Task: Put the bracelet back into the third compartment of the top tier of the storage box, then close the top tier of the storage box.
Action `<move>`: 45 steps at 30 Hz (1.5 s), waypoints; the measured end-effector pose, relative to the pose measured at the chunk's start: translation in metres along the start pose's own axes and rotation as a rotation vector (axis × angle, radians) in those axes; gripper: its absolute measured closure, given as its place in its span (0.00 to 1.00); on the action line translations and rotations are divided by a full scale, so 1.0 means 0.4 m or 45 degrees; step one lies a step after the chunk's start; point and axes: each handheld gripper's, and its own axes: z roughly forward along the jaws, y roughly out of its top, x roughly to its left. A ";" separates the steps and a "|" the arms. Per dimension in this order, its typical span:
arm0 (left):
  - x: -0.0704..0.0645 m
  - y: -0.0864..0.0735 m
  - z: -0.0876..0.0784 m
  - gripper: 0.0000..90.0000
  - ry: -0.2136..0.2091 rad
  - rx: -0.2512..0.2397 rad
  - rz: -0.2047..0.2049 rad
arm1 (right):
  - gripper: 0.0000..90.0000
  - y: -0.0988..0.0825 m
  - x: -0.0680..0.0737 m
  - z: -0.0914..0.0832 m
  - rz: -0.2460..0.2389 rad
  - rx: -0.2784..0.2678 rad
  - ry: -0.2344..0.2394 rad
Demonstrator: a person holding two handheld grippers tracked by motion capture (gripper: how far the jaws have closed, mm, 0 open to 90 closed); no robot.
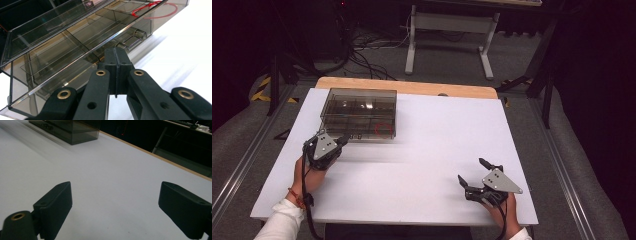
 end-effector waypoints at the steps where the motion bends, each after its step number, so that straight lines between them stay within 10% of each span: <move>1: 0.001 -0.001 0.001 0.99 0.003 0.002 0.001 | 0.14 0.000 0.000 0.000 -0.001 0.000 -0.002; 45: 0.031 0.008 0.054 0.99 0.039 0.025 -0.038 | 0.14 0.001 0.005 -0.008 -0.015 -0.005 0.005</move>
